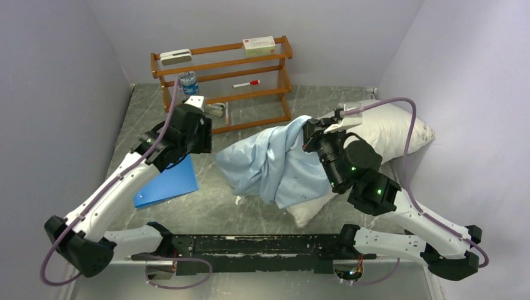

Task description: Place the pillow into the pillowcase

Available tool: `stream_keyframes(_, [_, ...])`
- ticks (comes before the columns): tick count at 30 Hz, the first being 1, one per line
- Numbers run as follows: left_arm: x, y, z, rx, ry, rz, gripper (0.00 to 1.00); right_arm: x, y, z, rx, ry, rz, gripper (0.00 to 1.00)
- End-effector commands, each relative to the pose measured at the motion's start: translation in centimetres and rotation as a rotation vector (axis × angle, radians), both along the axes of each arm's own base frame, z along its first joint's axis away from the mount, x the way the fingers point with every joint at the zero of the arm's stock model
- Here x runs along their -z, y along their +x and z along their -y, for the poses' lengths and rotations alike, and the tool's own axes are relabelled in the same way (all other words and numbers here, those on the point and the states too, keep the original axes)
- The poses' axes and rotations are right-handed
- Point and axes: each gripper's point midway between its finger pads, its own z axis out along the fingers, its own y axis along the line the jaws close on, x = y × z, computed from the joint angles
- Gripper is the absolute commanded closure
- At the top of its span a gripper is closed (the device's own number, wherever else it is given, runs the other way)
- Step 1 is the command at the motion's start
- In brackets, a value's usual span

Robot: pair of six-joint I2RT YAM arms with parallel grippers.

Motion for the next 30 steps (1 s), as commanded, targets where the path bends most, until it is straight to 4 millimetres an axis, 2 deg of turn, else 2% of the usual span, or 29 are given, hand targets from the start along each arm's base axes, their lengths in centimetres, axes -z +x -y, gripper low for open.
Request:
stream_keyframes(1, [-0.7,-0.5,3.0,0.124,-0.134,-0.080,0.32,0.6,0.1,1.2,0.053,0.020,-0.019,1.00])
stream_keyframes(5, [-2.2,-1.9,4.7,0.290,-0.192,-0.025,0.28,1.4,0.6,3.1,0.178,0.031,-0.064,1.00])
stream_keyframes(8, [-1.5,-3.7,6.2,0.433,-0.246,-0.001,0.26,1.7,0.9,3.2,0.206,0.000,-0.073,1.00])
stream_keyframes(11, [0.9,-5.6,7.2,0.510,-0.286,-0.085,0.28,1.8,1.0,3.0,0.209,-0.021,-0.082,1.00])
stream_keyframes(15, [5.2,-7.8,7.8,0.539,-0.357,-0.192,0.31,1.7,1.0,3.1,0.205,-0.012,-0.079,1.00])
stream_keyframes(20, [10.5,-8.6,8.7,0.510,-0.449,-0.255,0.31,1.6,0.9,2.7,0.176,0.021,-0.068,1.00])
stream_keyframes(25, [13.8,-8.0,9.8,0.416,-0.533,-0.334,0.27,1.5,0.9,2.2,0.159,0.028,-0.072,1.00])
stream_keyframes(28, [14.7,-7.5,10.5,0.391,-0.599,-0.307,0.23,1.4,0.8,2.0,0.149,0.040,-0.070,1.00])
stream_keyframes(30, [14.7,-6.4,10.6,0.378,-0.607,-0.250,0.21,1.5,0.8,1.9,0.140,0.044,-0.068,1.00])
